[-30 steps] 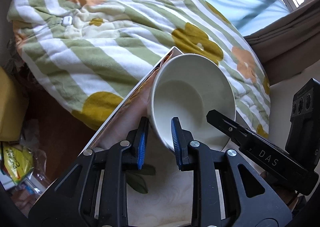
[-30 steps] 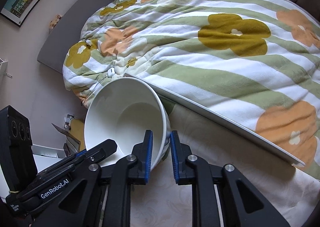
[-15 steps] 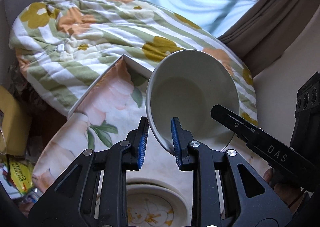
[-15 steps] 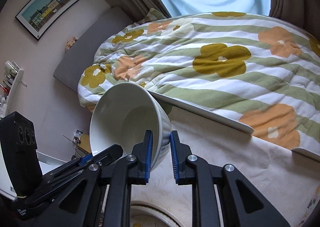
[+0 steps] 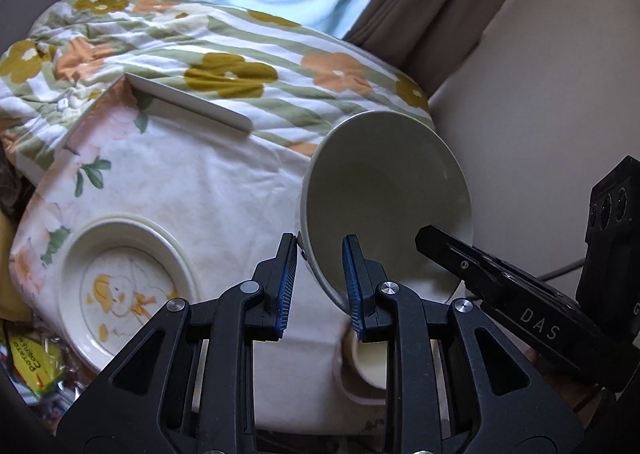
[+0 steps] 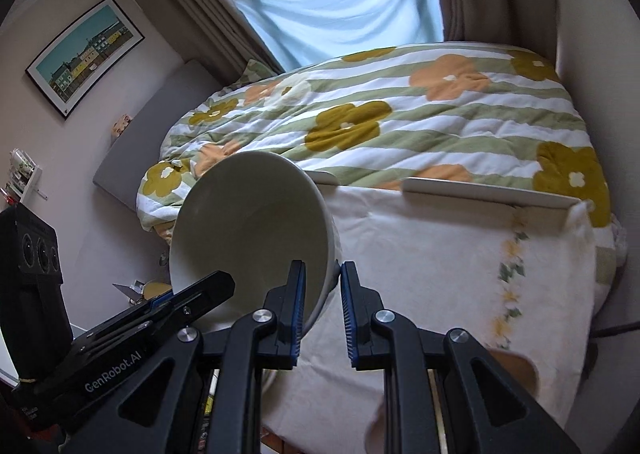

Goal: Organize plates and bowls

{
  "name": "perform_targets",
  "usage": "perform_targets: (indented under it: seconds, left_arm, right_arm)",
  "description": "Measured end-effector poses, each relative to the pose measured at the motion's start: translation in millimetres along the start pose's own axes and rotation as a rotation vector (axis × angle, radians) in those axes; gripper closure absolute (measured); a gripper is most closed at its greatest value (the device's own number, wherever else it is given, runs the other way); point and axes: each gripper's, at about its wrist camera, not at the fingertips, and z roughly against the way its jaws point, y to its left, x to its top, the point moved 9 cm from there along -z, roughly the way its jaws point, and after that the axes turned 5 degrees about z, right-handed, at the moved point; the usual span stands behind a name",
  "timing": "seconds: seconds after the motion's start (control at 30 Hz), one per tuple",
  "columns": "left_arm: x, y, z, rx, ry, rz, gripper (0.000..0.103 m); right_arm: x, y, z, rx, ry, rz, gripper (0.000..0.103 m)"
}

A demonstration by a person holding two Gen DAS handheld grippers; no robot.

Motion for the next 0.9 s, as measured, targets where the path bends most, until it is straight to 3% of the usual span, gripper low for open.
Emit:
perform_targets:
  seconds: [0.2,0.43,0.67,0.9]
  left_arm:
    - [-57,-49,-23,-0.047,0.115,-0.062,0.082]
    - [-106,-57,-56,-0.026,0.255,-0.144,0.082]
    - [-123,-54,-79,0.015,0.324,-0.21,0.082]
    - [-130,-53,-91,0.071,0.342,-0.289,0.082]
  right_arm:
    - [-35,-46,32,-0.079,0.0,-0.081,0.087]
    - [-90,-81,26,-0.11,0.05,-0.218,0.087]
    - [-120,-93,21,-0.137,0.083,-0.258,0.087]
    - [-131,-98,14,-0.164,0.106,-0.257,0.087]
